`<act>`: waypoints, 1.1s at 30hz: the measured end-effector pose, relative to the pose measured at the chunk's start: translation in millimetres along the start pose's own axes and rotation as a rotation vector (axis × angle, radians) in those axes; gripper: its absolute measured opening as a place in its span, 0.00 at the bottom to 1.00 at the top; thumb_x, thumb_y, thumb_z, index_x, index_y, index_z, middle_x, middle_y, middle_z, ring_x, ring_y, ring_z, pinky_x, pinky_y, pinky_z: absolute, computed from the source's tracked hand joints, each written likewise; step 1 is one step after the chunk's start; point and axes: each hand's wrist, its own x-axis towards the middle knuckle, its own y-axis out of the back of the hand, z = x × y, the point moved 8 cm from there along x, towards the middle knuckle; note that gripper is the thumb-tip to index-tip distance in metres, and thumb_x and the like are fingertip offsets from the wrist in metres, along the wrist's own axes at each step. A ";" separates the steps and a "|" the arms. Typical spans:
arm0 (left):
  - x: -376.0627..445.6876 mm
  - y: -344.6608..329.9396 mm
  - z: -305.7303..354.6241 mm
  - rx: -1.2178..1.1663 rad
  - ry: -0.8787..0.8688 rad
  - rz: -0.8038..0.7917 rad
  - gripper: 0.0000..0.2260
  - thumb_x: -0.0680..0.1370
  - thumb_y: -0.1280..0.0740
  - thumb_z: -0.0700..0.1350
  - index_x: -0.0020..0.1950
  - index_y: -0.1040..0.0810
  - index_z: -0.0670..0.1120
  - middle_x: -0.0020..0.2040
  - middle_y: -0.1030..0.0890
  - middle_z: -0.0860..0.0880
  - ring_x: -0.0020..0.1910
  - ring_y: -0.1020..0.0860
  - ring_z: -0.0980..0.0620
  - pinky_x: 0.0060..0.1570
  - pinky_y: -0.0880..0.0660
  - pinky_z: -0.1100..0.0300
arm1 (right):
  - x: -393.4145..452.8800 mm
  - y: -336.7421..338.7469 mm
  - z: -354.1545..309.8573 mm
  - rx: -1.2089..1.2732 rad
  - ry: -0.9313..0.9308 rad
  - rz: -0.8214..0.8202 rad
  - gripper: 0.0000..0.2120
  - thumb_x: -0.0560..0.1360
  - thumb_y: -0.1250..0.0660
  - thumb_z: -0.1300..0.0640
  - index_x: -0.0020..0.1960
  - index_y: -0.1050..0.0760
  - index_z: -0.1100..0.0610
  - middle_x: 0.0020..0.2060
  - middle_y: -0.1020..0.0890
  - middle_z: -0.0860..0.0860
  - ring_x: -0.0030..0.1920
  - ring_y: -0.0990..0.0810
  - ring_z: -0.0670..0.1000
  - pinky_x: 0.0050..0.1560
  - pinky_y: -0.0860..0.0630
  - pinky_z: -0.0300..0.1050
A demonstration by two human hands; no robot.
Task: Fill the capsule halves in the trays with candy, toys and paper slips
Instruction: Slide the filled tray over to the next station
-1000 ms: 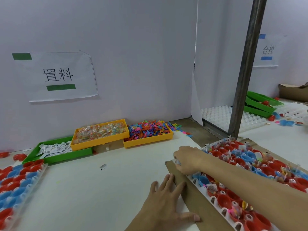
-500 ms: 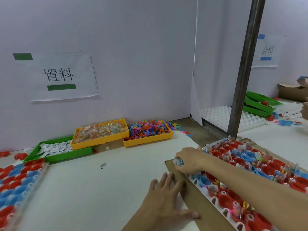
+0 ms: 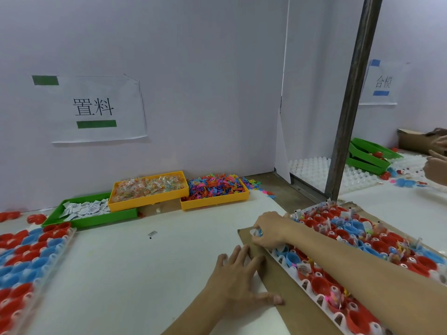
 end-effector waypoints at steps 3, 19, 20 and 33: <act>-0.6 -0.5 0.1 0.006 0.009 -0.012 0.45 0.68 0.48 0.80 0.79 0.52 0.59 0.81 0.57 0.49 0.80 0.60 0.45 0.76 0.60 0.41 | 0.6 -0.6 1.1 0.008 -0.008 0.012 0.24 0.76 0.38 0.39 0.67 0.28 0.51 0.62 0.24 0.52 0.62 0.28 0.52 0.67 0.36 0.62; -2.2 3.0 4.0 0.022 0.022 -0.043 0.44 0.70 0.45 0.77 0.80 0.55 0.59 0.81 0.59 0.48 0.80 0.60 0.45 0.76 0.60 0.41 | -6.5 0.3 0.1 0.016 -0.023 0.013 0.20 0.76 0.37 0.41 0.61 0.28 0.52 0.58 0.24 0.52 0.59 0.28 0.52 0.65 0.33 0.59; -2.6 3.6 4.6 0.020 0.021 -0.043 0.44 0.70 0.46 0.77 0.80 0.55 0.59 0.81 0.59 0.48 0.80 0.60 0.45 0.77 0.60 0.41 | -6.7 0.6 0.0 0.010 -0.021 0.013 0.18 0.76 0.37 0.41 0.59 0.28 0.51 0.56 0.25 0.52 0.58 0.28 0.51 0.65 0.33 0.58; -1.7 1.1 3.4 0.011 0.017 -0.038 0.44 0.70 0.46 0.78 0.80 0.57 0.60 0.81 0.60 0.48 0.80 0.61 0.46 0.76 0.61 0.41 | -15.7 -0.9 -0.3 0.016 -0.020 0.003 0.19 0.77 0.37 0.42 0.60 0.28 0.53 0.55 0.26 0.52 0.56 0.30 0.51 0.64 0.29 0.58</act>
